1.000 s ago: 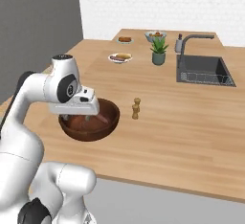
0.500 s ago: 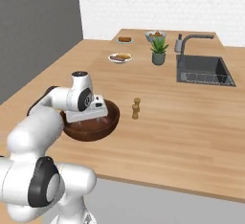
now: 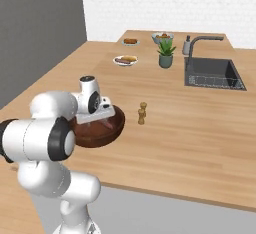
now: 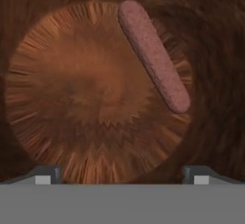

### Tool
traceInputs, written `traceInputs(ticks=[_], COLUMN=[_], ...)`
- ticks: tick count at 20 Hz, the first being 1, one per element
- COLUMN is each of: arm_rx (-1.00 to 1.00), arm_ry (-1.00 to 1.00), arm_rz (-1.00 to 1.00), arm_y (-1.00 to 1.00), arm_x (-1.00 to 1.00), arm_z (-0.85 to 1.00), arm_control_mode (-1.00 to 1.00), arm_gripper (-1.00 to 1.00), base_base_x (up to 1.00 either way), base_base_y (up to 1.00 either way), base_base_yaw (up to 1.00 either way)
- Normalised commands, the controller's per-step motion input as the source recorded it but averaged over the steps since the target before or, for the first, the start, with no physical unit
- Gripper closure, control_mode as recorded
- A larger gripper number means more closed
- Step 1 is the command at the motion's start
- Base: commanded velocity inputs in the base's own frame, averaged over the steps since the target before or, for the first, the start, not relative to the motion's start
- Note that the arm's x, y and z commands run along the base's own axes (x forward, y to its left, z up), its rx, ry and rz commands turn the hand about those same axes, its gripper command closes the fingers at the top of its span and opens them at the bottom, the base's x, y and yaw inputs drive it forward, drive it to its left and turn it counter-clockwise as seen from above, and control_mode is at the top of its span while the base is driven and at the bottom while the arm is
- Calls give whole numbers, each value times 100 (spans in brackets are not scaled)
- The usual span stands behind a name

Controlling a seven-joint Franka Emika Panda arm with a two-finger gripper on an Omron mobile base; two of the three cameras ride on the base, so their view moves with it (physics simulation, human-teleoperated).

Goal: Place one bun and one sausage from the bowl on each plate.

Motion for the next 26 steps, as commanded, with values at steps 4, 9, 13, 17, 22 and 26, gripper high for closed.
traceInputs(ticks=[4,9,13,17,22,26], arm_rx=[-3,-7,-2,0,0,0], arm_ry=[0,-2,-1,0,0,0], arm_rz=[0,0,0,0,0,0], arm_y=[0,0,0,-11,-15,0], arm_x=[59,42,46,57,38,0], arm_z=[-34,-64,-34,-22,-26,-1], arm_control_mode=[-100,-100,-100,-100,-100,-100], arm_gripper=[-100,-100,-100,-100,-100,-100], base_base_x=[0,0,0,0,0,0], base_base_y=[0,0,0,0,0,0], base_base_yaw=[0,0,0,0,0,0])
